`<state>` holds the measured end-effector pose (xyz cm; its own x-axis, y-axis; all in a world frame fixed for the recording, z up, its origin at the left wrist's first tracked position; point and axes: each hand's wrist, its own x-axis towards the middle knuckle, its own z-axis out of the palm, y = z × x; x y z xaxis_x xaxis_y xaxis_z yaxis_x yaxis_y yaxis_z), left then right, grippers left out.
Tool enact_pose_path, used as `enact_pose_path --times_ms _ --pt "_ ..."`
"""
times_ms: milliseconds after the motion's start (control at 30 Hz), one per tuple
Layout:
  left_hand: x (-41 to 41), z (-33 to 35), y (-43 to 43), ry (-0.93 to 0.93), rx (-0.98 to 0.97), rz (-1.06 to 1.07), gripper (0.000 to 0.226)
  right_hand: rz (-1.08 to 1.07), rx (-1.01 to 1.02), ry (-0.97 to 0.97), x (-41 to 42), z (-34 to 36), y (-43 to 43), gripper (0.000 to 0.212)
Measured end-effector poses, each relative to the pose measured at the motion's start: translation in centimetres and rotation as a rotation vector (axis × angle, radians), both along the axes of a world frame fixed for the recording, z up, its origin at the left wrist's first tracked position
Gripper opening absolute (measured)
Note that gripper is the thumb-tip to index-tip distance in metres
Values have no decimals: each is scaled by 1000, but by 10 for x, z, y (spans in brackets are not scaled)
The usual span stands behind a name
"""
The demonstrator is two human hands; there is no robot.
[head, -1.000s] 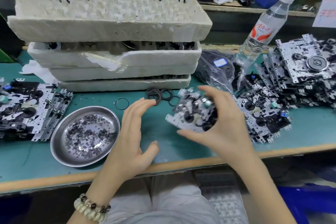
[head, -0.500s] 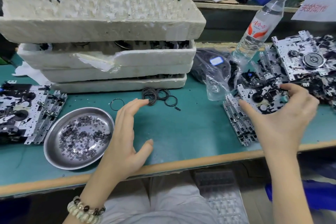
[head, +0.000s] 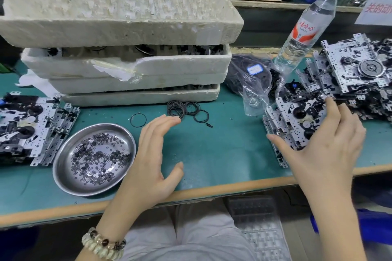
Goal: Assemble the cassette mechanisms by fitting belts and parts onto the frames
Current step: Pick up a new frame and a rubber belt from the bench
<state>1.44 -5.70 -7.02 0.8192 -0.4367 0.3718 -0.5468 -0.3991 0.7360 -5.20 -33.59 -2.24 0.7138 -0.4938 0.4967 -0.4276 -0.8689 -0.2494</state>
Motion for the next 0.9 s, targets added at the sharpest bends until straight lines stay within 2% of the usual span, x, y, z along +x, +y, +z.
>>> enact_pose_path --times_ms 133,300,400,567,767,900 --pt "0 0 0 -1 5 5 70 21 -26 -48 -1 0 11 99" --pt "0 0 0 -7 19 0 68 317 -152 -188 15 -11 46 45" --pt "0 1 0 -12 28 -1 66 493 -192 -78 39 -24 72 25" --pt "-1 2 0 -18 54 9 67 550 -166 129 75 -39 88 14" --pt "-2 4 -2 -4 57 17 68 515 -219 72 83 -45 87 7" --pt "-2 4 -2 6 56 8 68 517 -143 1 79 -40 83 6"
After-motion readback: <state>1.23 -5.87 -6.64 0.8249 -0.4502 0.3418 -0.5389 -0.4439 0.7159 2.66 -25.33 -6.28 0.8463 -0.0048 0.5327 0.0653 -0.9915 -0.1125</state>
